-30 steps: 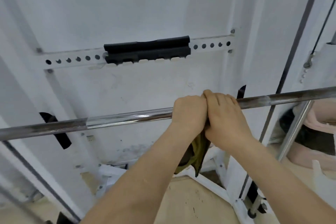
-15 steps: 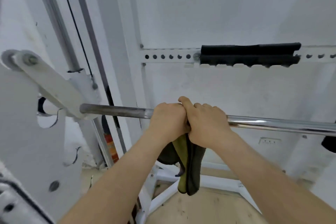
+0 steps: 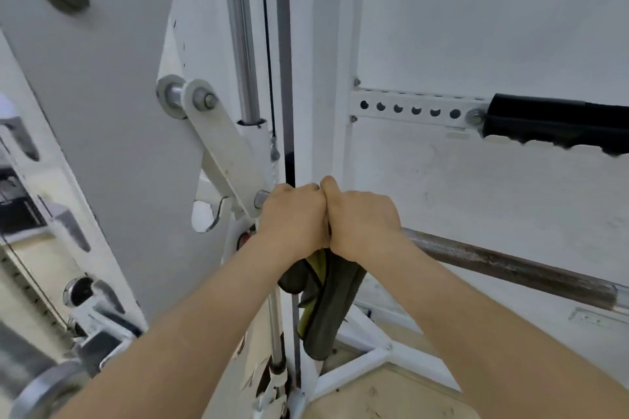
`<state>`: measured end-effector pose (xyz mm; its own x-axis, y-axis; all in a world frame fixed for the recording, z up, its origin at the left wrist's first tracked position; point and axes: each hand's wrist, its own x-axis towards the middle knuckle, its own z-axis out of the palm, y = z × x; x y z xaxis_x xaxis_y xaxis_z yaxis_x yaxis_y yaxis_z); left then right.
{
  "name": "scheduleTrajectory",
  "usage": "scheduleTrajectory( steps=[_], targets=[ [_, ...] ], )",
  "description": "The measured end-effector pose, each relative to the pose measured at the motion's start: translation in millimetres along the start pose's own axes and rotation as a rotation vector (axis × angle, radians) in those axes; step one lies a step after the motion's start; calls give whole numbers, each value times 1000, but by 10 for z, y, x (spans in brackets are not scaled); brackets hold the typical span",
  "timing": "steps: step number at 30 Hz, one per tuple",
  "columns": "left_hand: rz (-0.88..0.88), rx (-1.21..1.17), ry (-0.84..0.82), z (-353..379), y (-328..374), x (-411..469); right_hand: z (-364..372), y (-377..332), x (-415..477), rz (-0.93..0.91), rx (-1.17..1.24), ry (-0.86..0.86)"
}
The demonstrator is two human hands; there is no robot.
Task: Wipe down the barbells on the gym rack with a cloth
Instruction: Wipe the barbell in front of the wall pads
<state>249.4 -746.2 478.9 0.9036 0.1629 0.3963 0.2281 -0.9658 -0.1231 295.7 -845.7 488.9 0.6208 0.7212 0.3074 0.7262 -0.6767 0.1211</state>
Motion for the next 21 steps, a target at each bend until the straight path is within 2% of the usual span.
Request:
scheduleTrajectory(
  steps=[3, 7, 13, 17, 21],
  targets=[
    [-54, 53, 37, 38, -184, -32, 38, -173, 119, -9, 12, 50],
    [-65, 149, 53, 109, -414, -45, 40, -363, 312, 14, 97, 5],
    [-127, 81, 69, 121, -312, -121, 7, -337, 201, 0, 104, 11],
    [-112, -41, 168, 187, -7, -189, -39, -125, -44, -1, 55, -2],
    [11, -98, 250, 137, 822, -157, -155, 517, -636, 122, -65, -9]
  ],
)
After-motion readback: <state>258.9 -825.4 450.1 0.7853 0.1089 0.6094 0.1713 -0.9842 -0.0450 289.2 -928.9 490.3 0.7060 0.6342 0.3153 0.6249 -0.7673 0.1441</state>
